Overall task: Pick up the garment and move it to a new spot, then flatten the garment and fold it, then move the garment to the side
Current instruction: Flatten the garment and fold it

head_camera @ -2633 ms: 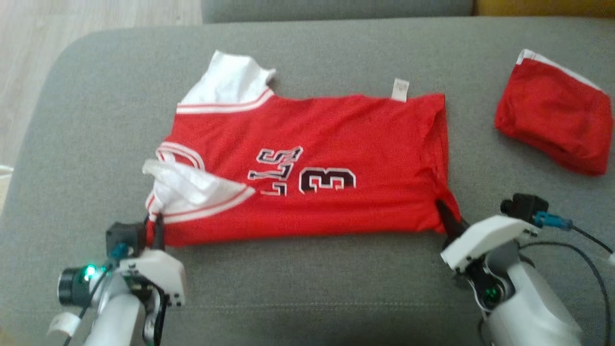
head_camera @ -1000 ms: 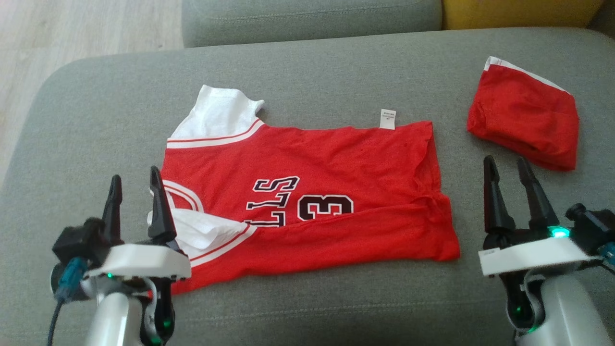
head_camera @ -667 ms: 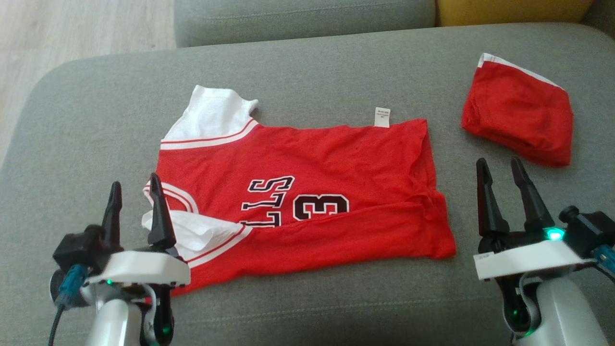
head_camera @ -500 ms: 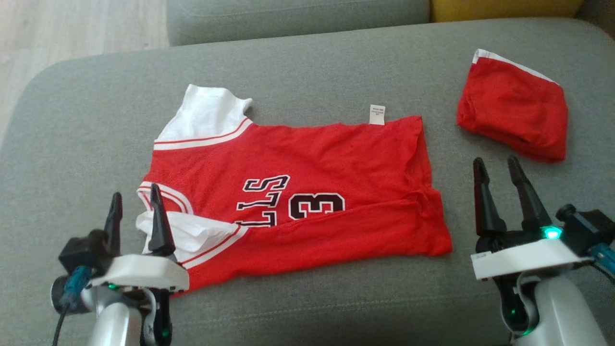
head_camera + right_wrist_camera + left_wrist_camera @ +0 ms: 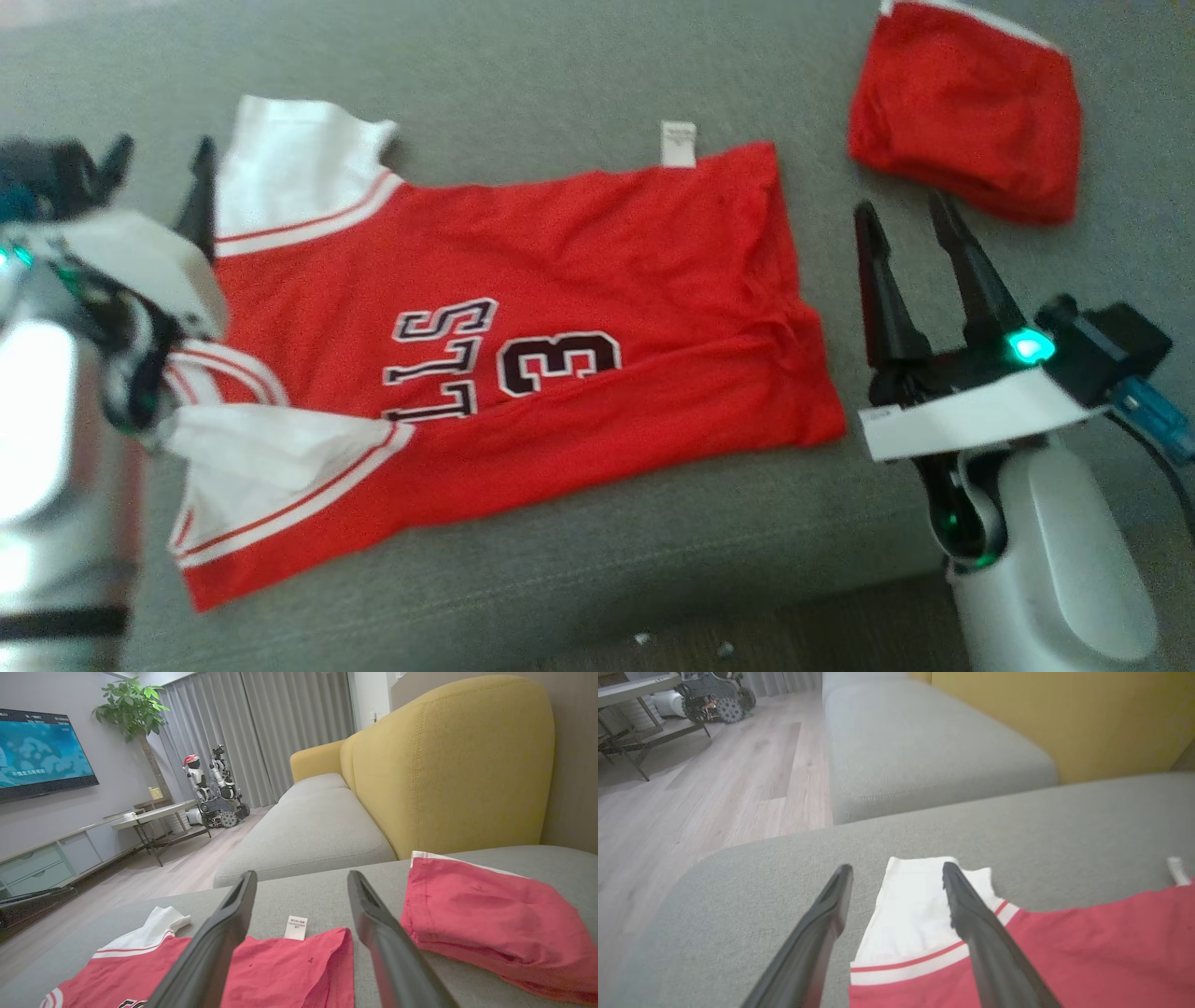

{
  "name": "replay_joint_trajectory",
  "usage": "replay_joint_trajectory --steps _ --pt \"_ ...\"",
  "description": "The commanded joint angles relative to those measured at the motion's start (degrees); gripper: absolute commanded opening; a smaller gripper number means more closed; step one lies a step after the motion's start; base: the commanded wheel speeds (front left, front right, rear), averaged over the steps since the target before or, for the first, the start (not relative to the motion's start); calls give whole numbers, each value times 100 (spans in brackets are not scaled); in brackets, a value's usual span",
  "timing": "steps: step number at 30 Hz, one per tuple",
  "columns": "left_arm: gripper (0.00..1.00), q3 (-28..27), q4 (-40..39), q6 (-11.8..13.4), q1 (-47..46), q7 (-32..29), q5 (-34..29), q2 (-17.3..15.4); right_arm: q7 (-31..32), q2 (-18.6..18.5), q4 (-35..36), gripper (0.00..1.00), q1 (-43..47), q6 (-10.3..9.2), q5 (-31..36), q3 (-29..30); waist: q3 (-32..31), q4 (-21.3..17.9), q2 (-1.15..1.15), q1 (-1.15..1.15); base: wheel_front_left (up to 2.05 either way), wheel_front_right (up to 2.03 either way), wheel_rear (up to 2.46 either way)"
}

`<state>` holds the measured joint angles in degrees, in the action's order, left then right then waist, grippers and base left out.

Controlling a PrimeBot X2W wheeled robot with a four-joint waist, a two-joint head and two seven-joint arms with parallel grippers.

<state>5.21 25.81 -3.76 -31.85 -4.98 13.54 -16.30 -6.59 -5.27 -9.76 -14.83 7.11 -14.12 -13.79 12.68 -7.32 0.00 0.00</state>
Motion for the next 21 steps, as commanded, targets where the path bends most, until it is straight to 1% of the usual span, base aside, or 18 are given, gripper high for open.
replay_joint_trajectory --steps 1,5,9,12,13,17,21 --pt "100 -93 63 -101 -508 -237 -115 -477 9 77 281 100 -255 37 71 -205 415 -370 0 0 0 0 0" --pt "100 125 666 -260 -1235 -800 -265 -1021 -21 152 407 100 -463 37 63 -354 733 -654 0 0 0 0 0" --pt "100 423 1147 -338 -1811 -1167 -382 -1450 -107 201 431 100 -577 37 -13 -444 982 -890 0 0 0 0 0" --pt "100 643 1417 -360 -2157 -1331 -390 -1632 -194 218 356 100 -654 37 -27 -495 1127 -1008 0 0 0 0 0" --pt "100 643 1417 -360 -2157 -1331 -390 -1632 -194 218 356 100 -654 37 -27 -495 1127 -1008 0 0 0 0 0" --pt "100 1098 1690 -369 -2440 -1540 -365 -1847 -310 232 248 100 -723 37 -104 -575 1259 -1136 0 0 0 0 0" --pt "100 1428 1937 -371 -2672 -1676 -295 -2061 -425 236 121 100 -782 37 -194 -590 1355 -1192 0 0 0 0 0"
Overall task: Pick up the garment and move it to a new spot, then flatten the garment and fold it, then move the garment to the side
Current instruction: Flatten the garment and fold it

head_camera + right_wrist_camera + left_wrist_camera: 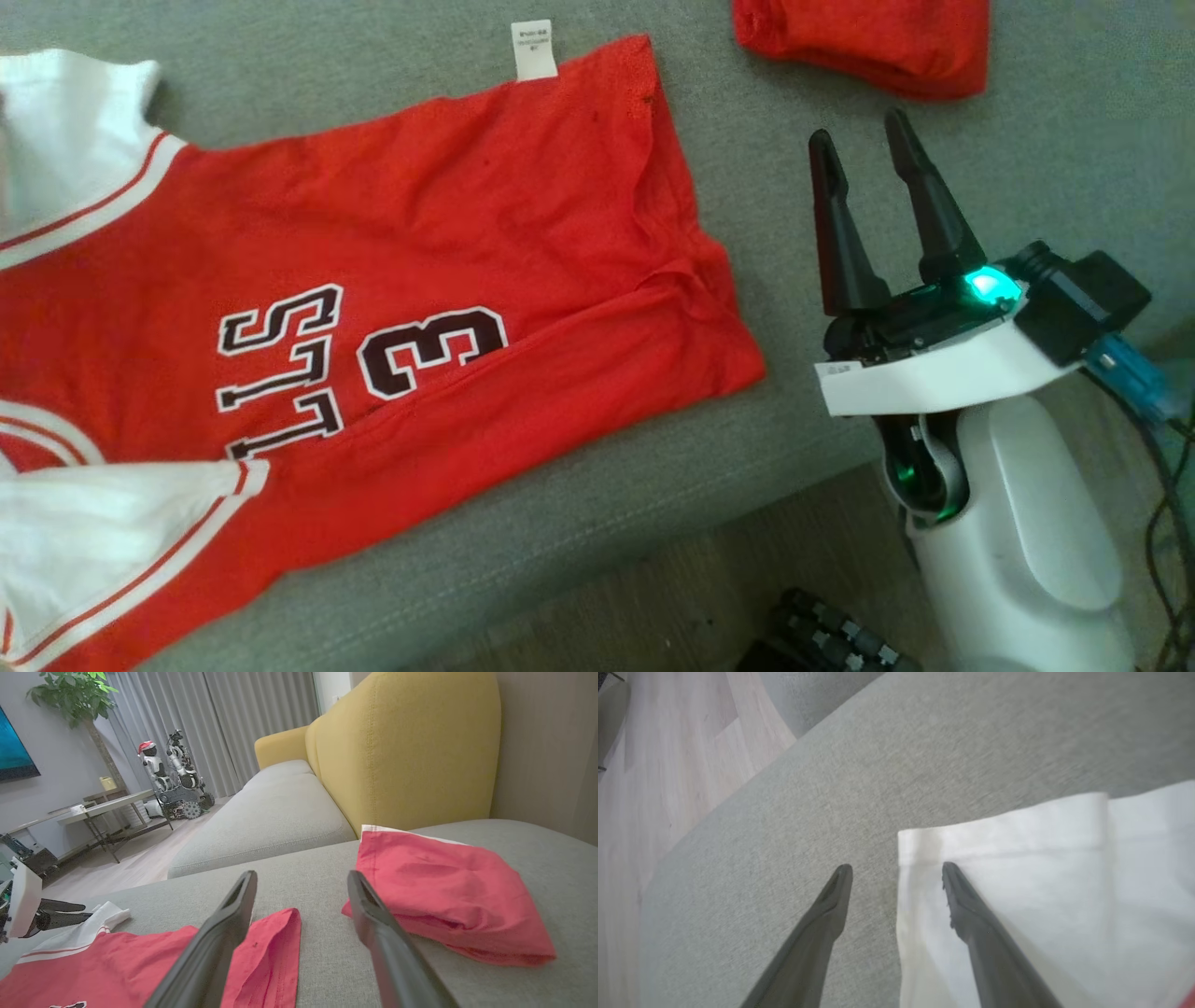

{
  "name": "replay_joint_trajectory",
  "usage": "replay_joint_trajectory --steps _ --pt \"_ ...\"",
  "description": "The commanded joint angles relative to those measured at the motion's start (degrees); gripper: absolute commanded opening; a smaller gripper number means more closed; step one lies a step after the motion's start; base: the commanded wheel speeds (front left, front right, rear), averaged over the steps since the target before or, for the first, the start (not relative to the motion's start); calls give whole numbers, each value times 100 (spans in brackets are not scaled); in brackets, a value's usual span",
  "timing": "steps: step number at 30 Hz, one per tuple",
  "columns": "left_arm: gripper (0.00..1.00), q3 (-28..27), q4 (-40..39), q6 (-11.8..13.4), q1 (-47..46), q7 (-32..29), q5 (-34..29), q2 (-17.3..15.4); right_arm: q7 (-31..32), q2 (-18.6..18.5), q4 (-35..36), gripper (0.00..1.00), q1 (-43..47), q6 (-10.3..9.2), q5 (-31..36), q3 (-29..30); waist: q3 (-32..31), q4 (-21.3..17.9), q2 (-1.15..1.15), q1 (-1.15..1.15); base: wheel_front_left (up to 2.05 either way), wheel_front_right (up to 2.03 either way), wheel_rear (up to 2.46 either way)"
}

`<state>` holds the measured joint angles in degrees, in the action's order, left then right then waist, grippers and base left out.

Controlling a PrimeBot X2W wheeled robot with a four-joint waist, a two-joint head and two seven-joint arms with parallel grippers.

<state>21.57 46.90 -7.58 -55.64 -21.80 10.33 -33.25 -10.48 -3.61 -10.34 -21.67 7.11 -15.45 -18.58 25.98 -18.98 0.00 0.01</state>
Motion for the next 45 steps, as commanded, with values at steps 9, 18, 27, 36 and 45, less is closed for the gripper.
replay_joint_trajectory --steps 9,18,27,36,45 --pt "100 78 291 10 -522 -88 141 -461 -215 72 -20 100 -176 37 -245 -205 139 -86 0 -1 0 0 0" --pt "100 377 395 9 -575 -208 731 -327 -244 73 -135 100 -279 37 -224 -140 132 -16 0 -1 0 0 0" --pt "0 664 322 9 -686 -404 1303 -310 -226 73 -107 100 -347 37 -137 40 210 95 0 -1 0 0 0" --pt "0 563 291 230 -730 708 1311 -243 -84 73 -164 100 -405 37 -24 165 35 443 0 -1 0 0 0" --pt "0 454 34 536 -427 1956 1389 78 482 -128 -341 100 -783 37 122 253 -257 983 0 -1 0 0 0"
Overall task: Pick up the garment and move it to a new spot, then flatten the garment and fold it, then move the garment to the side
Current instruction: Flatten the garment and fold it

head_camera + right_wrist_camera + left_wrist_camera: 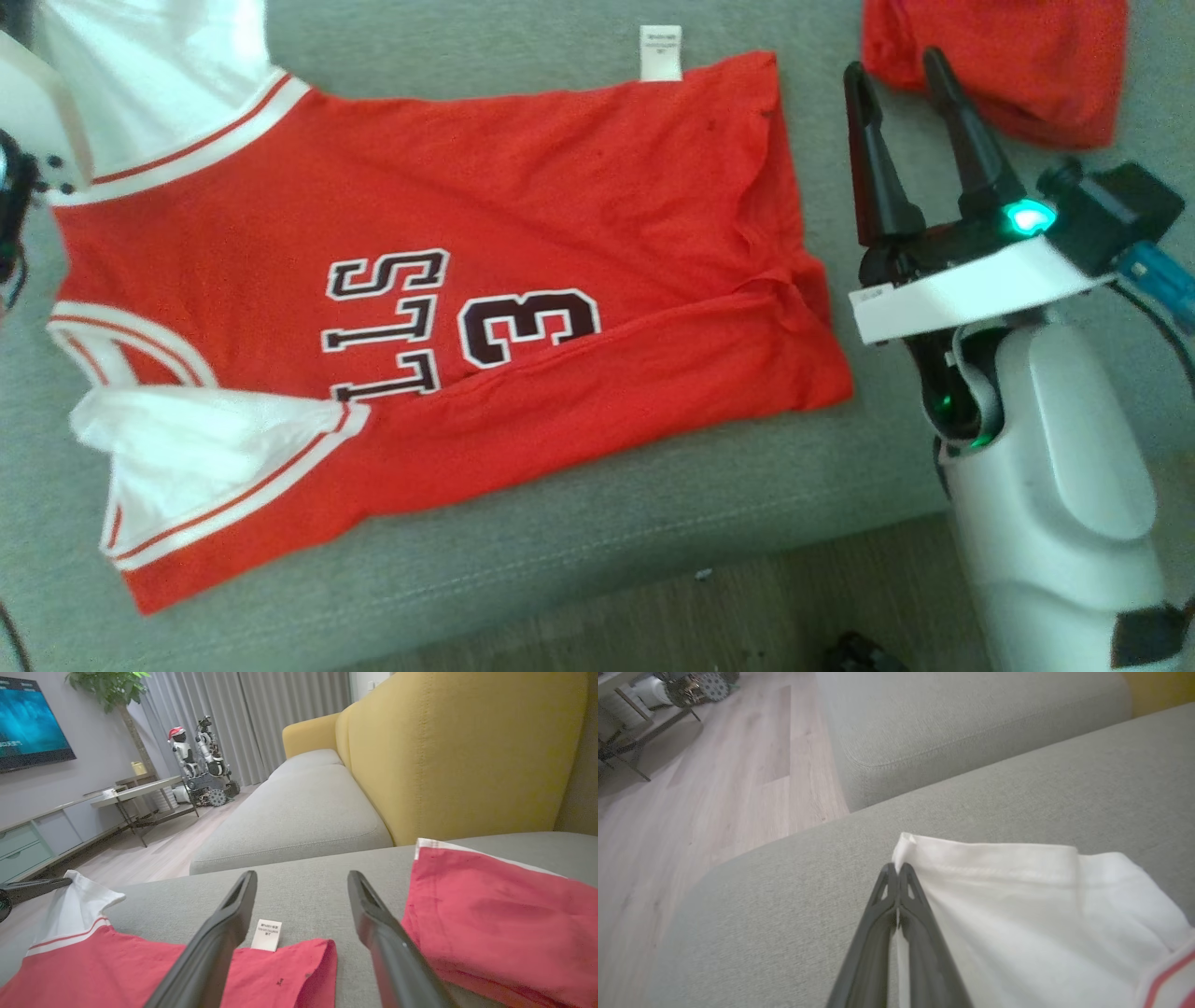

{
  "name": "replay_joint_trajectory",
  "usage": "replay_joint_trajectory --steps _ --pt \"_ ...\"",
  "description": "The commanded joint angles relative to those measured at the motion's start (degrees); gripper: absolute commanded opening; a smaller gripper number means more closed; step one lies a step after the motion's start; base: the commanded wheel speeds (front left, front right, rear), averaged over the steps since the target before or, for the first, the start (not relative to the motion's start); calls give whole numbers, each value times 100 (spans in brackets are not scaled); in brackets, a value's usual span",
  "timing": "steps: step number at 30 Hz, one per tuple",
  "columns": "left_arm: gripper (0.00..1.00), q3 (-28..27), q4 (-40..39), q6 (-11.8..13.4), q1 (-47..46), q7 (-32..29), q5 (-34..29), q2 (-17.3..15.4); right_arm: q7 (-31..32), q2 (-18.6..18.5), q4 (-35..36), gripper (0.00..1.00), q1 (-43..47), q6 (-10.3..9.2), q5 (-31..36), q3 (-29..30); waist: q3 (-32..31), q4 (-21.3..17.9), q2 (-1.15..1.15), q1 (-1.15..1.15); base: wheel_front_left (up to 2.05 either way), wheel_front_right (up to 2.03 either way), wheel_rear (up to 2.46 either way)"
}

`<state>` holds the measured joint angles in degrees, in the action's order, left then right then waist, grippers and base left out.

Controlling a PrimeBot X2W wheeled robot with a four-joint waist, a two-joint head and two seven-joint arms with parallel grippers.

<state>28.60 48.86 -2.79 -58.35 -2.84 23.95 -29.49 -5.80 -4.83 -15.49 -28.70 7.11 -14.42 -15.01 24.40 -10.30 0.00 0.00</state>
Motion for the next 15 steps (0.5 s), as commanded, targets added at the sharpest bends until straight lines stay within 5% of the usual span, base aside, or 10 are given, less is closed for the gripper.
replay_joint_trajectory --steps 1,10,15 --pt "0 -252 -197 112 -99 200 20 -265 74 -55 140 100 -123 37 -4 -109 -146 169 0 0 0 0 0" --pt "0 -89 -556 226 270 759 23 157 880 -734 -199 100 -637 37 -410 -248 -307 628 0 0 0 0 0" --pt "0 -40 -794 288 359 904 35 278 1392 -1383 -437 100 -1038 37 -847 -854 -262 809 0 0 0 0 0"
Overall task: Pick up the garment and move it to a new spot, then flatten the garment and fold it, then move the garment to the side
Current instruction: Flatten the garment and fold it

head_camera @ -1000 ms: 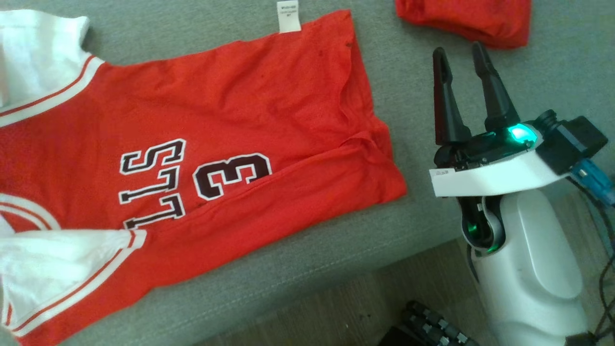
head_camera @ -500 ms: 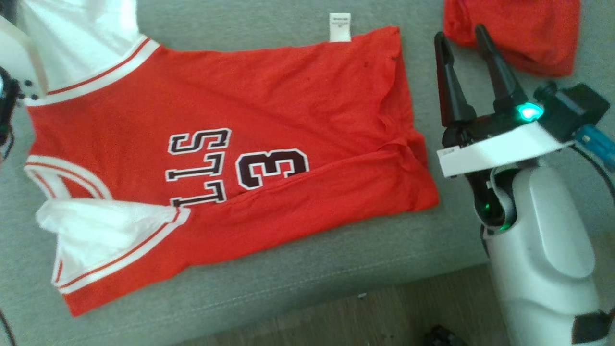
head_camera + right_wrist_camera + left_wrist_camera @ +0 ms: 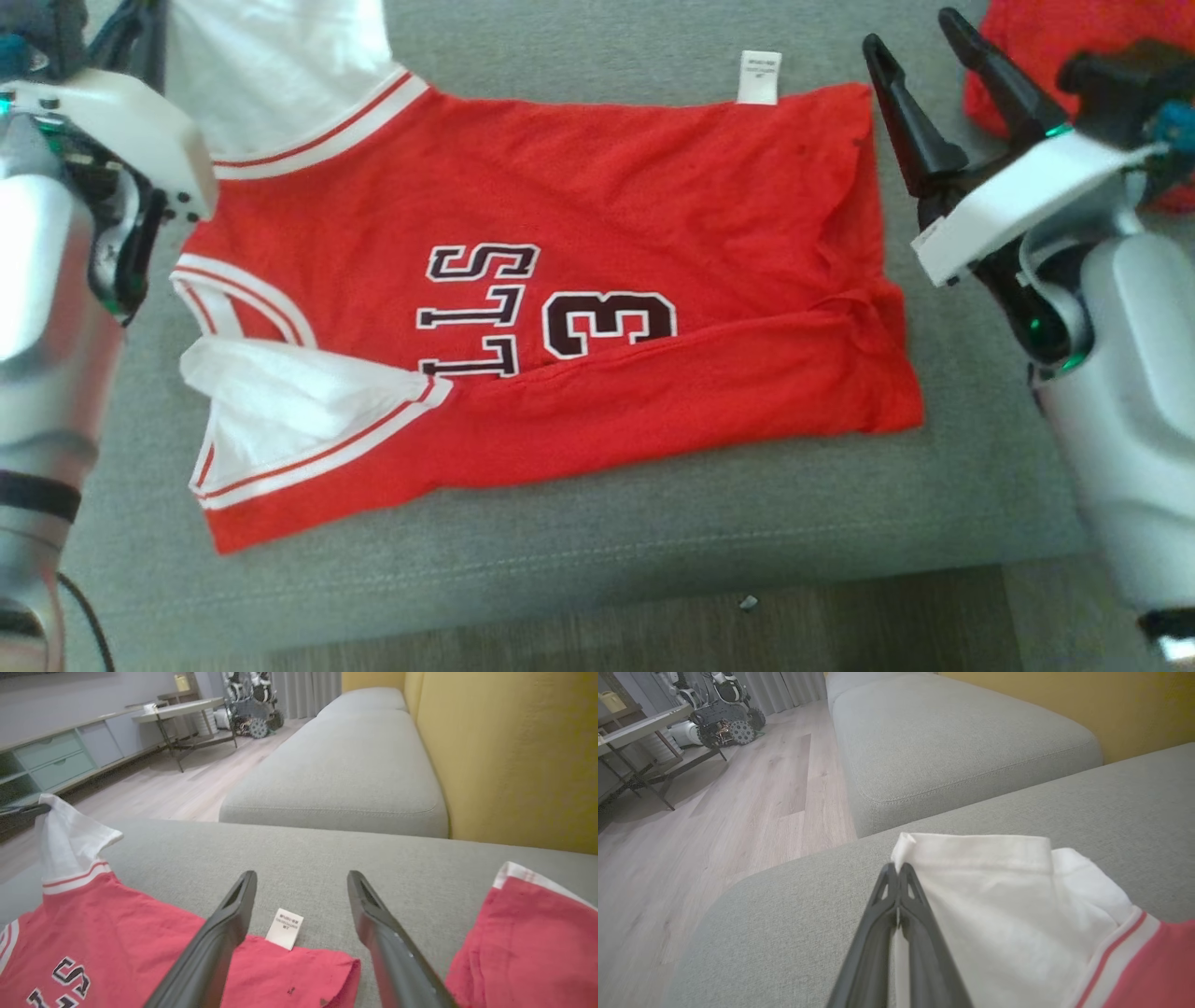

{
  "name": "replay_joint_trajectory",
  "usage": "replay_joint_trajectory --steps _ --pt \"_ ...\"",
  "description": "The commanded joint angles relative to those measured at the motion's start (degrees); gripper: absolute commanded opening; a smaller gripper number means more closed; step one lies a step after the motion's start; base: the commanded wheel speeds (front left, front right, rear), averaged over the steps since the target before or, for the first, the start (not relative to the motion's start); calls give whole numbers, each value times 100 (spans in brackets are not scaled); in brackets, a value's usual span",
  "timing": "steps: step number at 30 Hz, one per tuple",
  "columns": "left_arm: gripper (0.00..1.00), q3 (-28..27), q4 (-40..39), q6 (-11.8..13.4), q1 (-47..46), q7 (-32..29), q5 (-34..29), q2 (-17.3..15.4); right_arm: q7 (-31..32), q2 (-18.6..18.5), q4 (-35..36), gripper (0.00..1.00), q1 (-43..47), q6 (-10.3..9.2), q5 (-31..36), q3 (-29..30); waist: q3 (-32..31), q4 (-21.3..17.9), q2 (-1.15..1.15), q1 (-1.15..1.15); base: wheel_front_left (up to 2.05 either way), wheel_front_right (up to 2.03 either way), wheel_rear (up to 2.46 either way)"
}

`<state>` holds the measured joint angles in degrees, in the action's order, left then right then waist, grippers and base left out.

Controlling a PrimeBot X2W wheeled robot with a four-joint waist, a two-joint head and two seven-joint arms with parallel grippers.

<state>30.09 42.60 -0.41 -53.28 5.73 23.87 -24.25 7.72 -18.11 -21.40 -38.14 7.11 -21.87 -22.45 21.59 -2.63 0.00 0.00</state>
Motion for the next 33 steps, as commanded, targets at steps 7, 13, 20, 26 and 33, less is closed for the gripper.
replay_joint_trajectory --steps 7,13,20,26,33 --pt "0 -98 -493 113 -102 79 56 -100 749 -911 -569 100 -669 37 -711 -949 167 306 0 0 0 0 0" --pt "0 -34 -700 135 -139 44 55 -60 1066 -1329 -1108 100 -1178 37 -911 -1507 334 442 0 0 0 0 0" --pt "0 3 -810 170 -160 32 56 -66 1252 -1444 -1576 100 -1538 37 -838 -1931 464 496 0 0 0 0 0" --pt "0 30 -873 209 -181 25 63 -77 1260 -1429 -1820 100 -1744 37 -1030 -2244 560 515 0 0 0 0 0" --pt "0 61 -911 240 -212 26 78 -77 1302 -1438 -2068 38 -1907 37 -1194 -2633 644 546 0 0 0 0 0"
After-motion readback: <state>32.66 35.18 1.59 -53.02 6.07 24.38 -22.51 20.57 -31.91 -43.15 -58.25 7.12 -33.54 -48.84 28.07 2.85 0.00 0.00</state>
